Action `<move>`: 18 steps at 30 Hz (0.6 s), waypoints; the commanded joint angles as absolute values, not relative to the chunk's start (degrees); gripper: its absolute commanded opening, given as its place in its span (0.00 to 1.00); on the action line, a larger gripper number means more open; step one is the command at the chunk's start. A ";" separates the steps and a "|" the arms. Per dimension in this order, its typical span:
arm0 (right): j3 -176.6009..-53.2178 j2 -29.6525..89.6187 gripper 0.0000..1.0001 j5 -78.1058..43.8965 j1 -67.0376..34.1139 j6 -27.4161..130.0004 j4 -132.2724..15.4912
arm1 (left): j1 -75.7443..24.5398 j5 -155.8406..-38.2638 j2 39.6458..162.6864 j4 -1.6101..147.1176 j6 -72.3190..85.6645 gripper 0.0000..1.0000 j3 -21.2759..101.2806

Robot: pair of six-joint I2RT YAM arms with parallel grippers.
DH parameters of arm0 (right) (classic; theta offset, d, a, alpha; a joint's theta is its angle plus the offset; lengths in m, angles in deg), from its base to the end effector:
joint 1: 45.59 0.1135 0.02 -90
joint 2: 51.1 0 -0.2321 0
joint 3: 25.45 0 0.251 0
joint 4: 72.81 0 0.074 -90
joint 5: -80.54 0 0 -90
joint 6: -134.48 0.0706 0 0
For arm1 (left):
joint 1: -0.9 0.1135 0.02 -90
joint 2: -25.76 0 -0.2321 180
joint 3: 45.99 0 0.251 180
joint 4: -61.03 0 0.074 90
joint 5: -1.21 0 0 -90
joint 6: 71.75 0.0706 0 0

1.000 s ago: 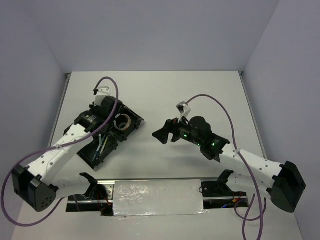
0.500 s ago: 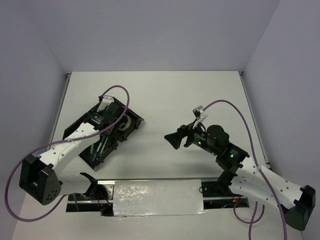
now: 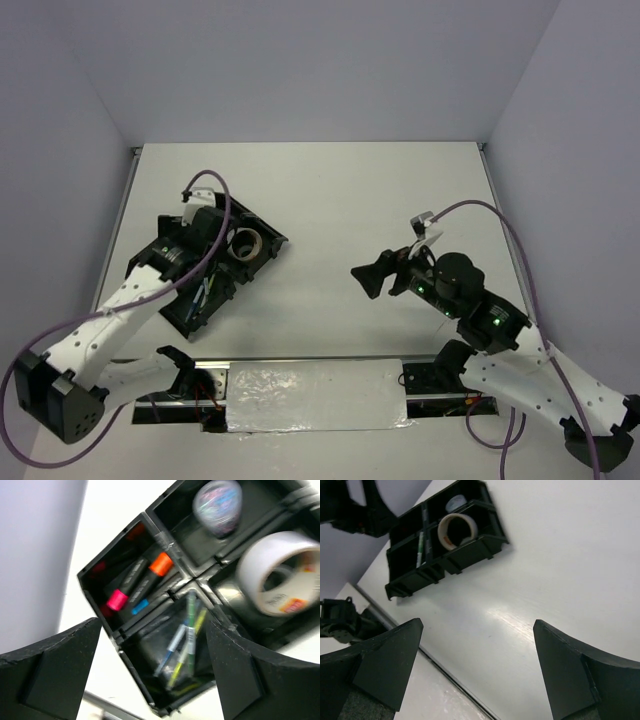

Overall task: Sort the stationery into containers
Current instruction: Place the pen in the storage box, then reset both arms

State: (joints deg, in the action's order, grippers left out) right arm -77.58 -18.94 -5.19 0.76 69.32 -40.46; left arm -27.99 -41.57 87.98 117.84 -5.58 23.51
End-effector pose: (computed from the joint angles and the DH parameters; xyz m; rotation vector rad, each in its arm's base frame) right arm 0.1422 0.1414 0.2918 -0.2926 1.8397 0.8152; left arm 0.2351 -0.0706 0.2579 -0.2482 2.1380 0.4844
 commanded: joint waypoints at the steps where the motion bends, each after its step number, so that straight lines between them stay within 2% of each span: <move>1: -86.09 -21.83 1.00 2.39 0.64 66.02 -29.41 | -27.58 -47.89 80.98 116.10 -7.15 0.99 24.97; 5: -92.35 -25.16 1.00 7.93 0.55 64.34 -20.87 | -27.41 -54.85 69.12 112.56 -6.35 0.99 23.47; 11: -98.69 -29.74 1.00 10.83 0.64 63.37 -14.34 | -27.40 -64.09 59.36 110.99 -6.44 0.99 26.02; 15: -99.39 -30.09 1.00 11.55 0.64 63.72 -13.28 | -27.49 -59.52 59.59 114.30 -8.02 0.97 26.54; 18: -98.95 -29.83 1.00 9.61 0.64 63.73 -13.63 | -27.49 -69.05 56.36 109.61 -7.15 0.93 25.84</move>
State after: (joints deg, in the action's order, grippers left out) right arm -98.50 -30.63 9.80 0.76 64.51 -15.63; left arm -27.62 -61.00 58.32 114.12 -6.87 25.24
